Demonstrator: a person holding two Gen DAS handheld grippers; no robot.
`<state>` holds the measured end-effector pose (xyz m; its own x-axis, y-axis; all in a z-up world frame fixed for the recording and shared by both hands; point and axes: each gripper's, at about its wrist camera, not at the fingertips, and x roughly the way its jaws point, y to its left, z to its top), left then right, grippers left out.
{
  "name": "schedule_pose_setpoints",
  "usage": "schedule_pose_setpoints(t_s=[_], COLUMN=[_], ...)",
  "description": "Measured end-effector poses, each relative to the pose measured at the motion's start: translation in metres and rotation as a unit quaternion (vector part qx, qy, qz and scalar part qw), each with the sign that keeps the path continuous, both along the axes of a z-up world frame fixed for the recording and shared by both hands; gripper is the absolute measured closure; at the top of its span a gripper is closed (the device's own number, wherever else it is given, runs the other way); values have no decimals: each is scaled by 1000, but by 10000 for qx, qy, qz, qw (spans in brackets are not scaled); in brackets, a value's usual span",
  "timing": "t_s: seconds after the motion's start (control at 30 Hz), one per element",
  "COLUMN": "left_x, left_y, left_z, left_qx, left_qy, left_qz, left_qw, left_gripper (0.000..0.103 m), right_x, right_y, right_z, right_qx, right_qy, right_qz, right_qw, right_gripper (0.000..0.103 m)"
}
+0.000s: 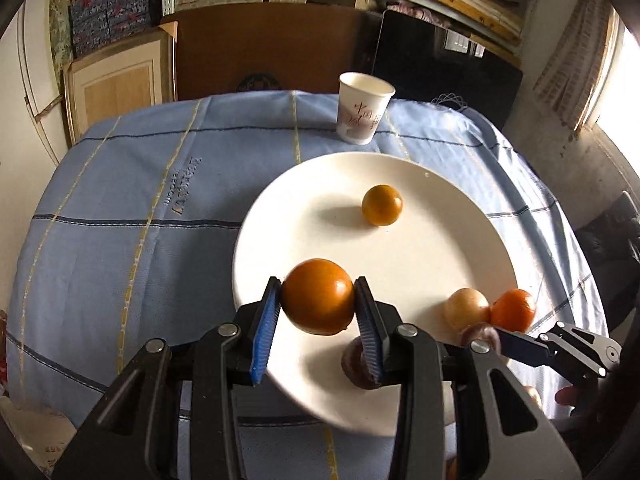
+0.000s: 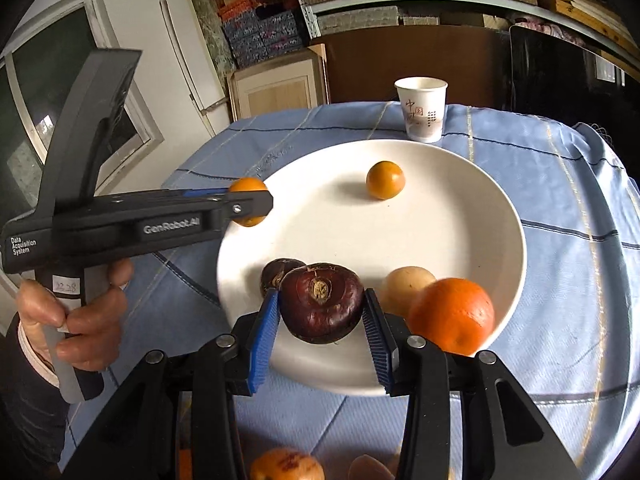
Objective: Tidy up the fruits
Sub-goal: 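Place the orange fruit and mangosteen on the plate with both tools, then grasp the spotted pear with the right tool while the left tool reaches toward the fruits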
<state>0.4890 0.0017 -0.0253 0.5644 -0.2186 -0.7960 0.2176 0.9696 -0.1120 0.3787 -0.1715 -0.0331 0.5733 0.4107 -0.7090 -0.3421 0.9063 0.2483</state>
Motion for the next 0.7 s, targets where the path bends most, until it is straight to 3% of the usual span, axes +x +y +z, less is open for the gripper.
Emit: schedule_pose_setpoints(t_s=[0.03,0.1,0.2,0.23,0.27,0.4,0.5,0.6,0.7], left_x=[-2,-12,-48,-59,-74,-126,-162,-189,-202], left_y=[-1,1,6,7,9,16,24,34,45], left_z=[0,6,29,35,41,52,47,33,14], left_qx=[6,30,147,143,108,90,3,-24,44], left_qy=[3,-176,-733,-837,-973,-1282,-1357,-1413,-1335], left_qz=[6,86,133,135,129,90,95,313,571], left_qw=[10000,9998,9971,9963,9951,9917,9907,9895,9894], left_gripper=[57,29,19,16,8,5,5,5,5], right_x=[-2,-11,-28,-39,-47,-78,-95,-96,-103], right_y=[1,-3,-11,-17,-22,-44,-67,-87,-109], right_z=[3,13,29,35,38,37,23,1,-14], right_qx=[42,91,153,255,338,644,860,964,1257], right_qy=[-11,-145,-410,-570,-672,-903,-987,-295,66], right_qz=[31,-2,-14,-39,-61,-197,-603,-603,-924], right_qw=[10000,9999,9990,9980,9972,9936,9896,9931,9877], right_gripper=[45,33,7,3,3,3,3,3,3])
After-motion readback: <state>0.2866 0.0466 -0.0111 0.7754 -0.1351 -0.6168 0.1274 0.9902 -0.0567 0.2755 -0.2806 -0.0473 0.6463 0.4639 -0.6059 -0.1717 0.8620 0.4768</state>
